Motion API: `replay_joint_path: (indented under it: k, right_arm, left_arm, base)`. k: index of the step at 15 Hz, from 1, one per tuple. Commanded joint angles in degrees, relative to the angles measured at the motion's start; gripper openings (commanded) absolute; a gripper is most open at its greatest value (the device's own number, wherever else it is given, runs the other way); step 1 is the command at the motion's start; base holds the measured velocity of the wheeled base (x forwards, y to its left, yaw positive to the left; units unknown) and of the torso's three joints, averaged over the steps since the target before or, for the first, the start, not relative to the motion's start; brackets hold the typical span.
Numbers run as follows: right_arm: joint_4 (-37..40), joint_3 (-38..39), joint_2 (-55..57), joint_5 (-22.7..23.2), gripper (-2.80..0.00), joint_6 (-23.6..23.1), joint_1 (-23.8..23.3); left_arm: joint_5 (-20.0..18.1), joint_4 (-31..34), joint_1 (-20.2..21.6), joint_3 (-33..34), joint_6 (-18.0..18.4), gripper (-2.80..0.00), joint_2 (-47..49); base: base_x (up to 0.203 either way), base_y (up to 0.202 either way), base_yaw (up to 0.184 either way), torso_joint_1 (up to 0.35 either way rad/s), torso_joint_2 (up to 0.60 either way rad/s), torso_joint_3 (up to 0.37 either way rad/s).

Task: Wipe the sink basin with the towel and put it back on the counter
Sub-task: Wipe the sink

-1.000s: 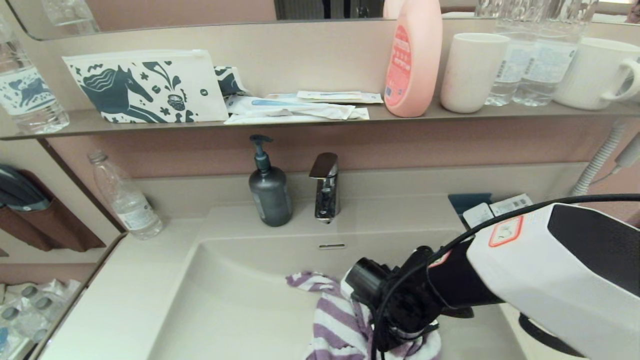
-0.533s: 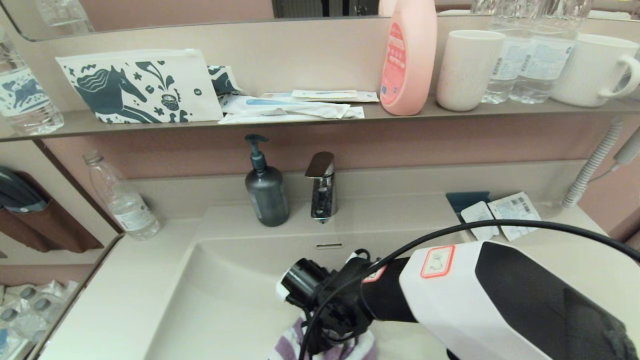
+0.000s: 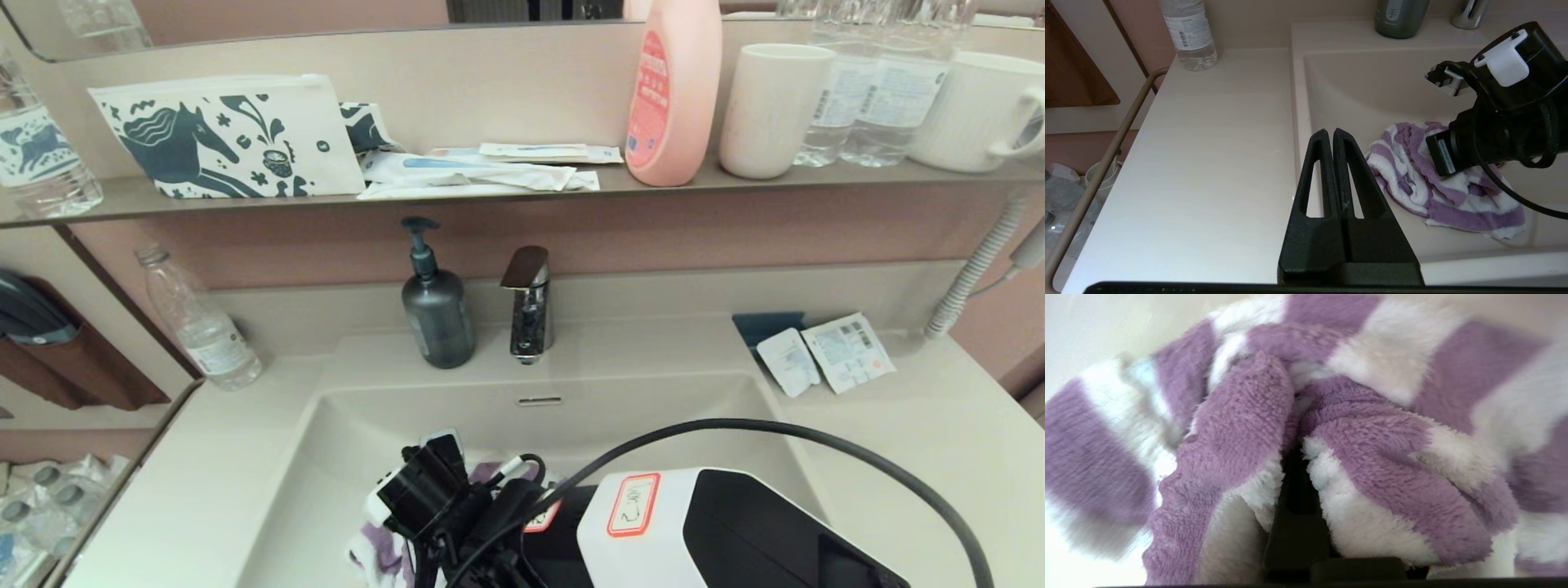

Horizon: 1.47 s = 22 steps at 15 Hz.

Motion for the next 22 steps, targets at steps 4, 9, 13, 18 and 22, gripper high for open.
replay_joint_path:
  k: [4,9,13,18,22]
  right_arm:
    - [-9.46,2.21,0.0,-9.02,-2.8,-0.17,0.08]
    - [-20.26,3.58,-2.1,-10.94,-2.8,-6.92,0.22]
    - [-28.16,3.47,-1.97,-10.92,-2.8,-15.9,0.17]
    - [-39.71,2.76,0.12,-10.34,-2.8,-28.0,0.25]
    - [-41.01,2.46,1.51,-10.88,-2.8,-31.32,-0.55]
  left_arm:
    - [0.01,0.01,-0.06,0.0,0.02,-2.8,0.07]
    - [0.01,0.01,-0.06,0.0,0.02,-2.8,0.07]
    - [0.01,0.01,-0.06,0.0,0.02,-2.8,0.07]
    - [0.01,0.01,-0.06,0.0,0.02,-2.8,0.07]
    - [0.01,0.01,-0.06,0.0,0.02,-2.8,0.07]
  base:
    - [0.0,0.0,0.0,0.0,0.0,0.0]
    - [0.0,0.0,0.0,0.0,0.0,0.0]
    - [0.0,0.0,0.0,0.0,0.0,0.0]
    - [0.0,0.0,0.0,0.0,0.0,0.0]
    - [0.0,0.0,0.0,0.0,0.0,0.0]
